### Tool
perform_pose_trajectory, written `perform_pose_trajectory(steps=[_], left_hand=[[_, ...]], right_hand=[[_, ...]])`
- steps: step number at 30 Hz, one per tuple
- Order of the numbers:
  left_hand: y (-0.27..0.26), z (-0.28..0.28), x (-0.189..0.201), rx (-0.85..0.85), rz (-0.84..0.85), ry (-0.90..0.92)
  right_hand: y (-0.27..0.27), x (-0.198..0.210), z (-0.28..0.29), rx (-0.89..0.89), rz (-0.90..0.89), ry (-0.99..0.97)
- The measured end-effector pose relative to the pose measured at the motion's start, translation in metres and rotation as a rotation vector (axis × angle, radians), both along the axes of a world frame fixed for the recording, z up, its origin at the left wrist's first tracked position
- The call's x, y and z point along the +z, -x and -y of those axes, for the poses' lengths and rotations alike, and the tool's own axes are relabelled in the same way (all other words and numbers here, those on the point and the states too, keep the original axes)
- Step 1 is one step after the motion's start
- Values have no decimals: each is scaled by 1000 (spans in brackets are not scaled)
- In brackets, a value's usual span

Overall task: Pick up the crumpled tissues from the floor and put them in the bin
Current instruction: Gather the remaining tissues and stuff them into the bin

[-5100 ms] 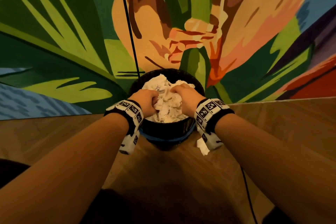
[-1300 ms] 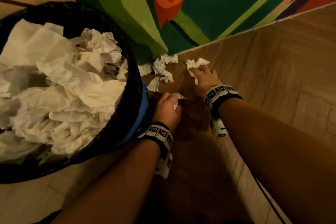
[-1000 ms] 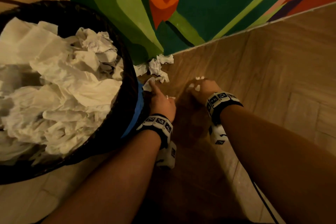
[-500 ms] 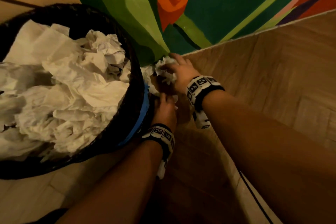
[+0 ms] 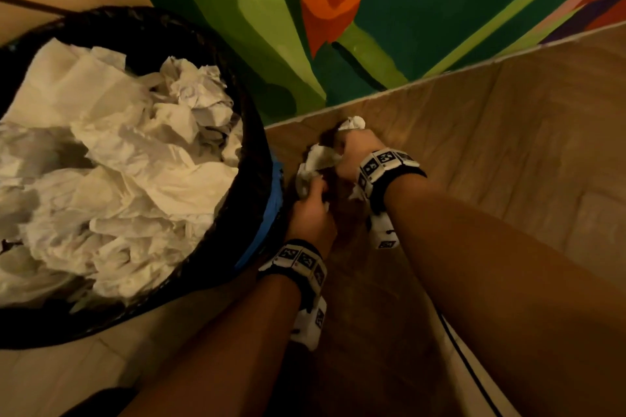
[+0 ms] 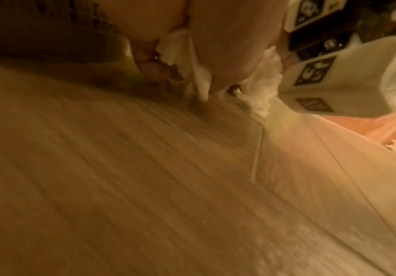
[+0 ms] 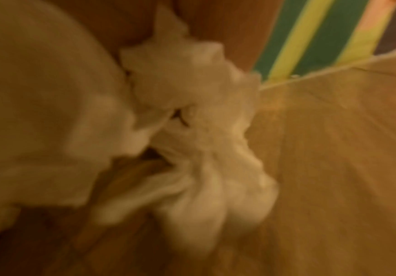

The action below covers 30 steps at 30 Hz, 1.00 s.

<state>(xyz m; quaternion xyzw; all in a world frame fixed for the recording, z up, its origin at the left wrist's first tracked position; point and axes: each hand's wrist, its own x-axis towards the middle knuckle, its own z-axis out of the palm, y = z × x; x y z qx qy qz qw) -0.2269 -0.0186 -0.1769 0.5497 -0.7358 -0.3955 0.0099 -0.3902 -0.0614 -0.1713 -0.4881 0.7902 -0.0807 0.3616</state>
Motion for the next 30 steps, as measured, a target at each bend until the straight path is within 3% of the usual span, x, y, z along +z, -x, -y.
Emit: perform_pose_trajectory(steps=[6, 10, 13, 18, 23, 27, 30], left_hand=[[11, -2, 9, -51, -181, 182], [27, 11, 11, -237, 0, 127], [31, 17, 6, -404, 101, 126], [20, 10, 2, -328, 100, 201], [9, 11, 2, -232, 192, 62], [-2, 1, 7, -185, 68, 30], [-15, -9, 9, -219, 19, 52]], right_hand=[[23, 3, -24, -46, 73, 89], [33, 10, -33, -18, 135, 256], [37, 12, -30, 66, 75, 193], [36, 4, -32, 241, -66, -12], [30, 2, -37, 171, -79, 48], [16, -3, -37, 51, -78, 92], [0, 1, -39, 76, -106, -6]])
